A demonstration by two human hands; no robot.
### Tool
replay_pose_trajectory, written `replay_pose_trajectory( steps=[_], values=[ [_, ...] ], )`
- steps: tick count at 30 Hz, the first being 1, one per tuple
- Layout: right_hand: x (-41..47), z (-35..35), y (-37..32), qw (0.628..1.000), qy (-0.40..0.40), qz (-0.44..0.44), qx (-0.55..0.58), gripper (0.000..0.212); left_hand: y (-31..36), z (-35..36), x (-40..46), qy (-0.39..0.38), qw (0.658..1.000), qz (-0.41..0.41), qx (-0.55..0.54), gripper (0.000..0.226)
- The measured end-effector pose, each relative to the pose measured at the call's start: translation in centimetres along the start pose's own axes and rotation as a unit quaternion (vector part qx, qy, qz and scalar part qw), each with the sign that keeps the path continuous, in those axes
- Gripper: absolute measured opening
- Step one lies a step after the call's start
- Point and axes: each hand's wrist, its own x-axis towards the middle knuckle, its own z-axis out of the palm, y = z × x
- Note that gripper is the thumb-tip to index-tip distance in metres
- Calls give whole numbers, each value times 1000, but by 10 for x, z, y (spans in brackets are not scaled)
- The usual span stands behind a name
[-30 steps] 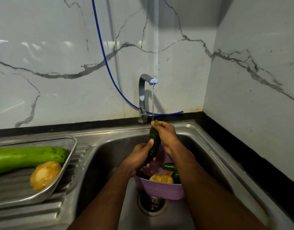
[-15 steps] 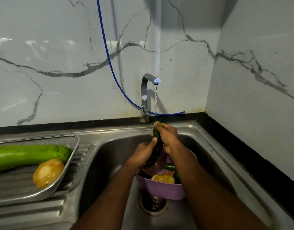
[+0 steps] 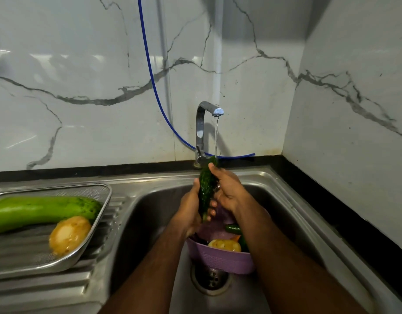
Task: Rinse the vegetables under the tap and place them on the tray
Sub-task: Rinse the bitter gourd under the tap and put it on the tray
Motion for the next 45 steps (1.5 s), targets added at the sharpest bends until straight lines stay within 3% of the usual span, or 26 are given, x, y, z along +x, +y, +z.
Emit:
replay_pose_trajectory(
  steps=[4, 6, 18, 21, 24, 29, 35, 40, 45],
  values=[
    [11, -9, -6, 988, 98, -94, 70, 42, -9, -4, 4, 40, 995, 67, 60, 25],
    [13, -12, -6, 983, 115, -112, 89, 44, -10, -2, 4, 43, 993, 88, 69, 17],
    [16, -23, -7, 965, 83, -34, 247, 36, 5, 10, -1, -19, 987, 62, -148, 24],
    [13, -20, -10, 969, 67, -28, 234, 29, 2, 10, 2, -23, 988, 65, -140, 23],
    [8, -14, -8, 977, 45, -22, 206, 38, -2, 8, 5, -11, 990, 83, -118, 20],
    [4, -7, -3, 997, 20, -13, 73, 30, -8, 4, 7, 38, 988, 142, 45, 24],
    [-11, -10, 6, 975, 29, 62, -213, 33, -14, -22, 4, 110, 931, 201, 283, 38],
    [-20, -10, 12, 972, 19, 59, -225, 31, -5, -31, -20, 120, 904, 157, 379, 24],
    [-33, 2, 20, 945, 22, 20, -325, 44, 34, -51, -57, 179, 839, 164, 488, 31]
  ],
)
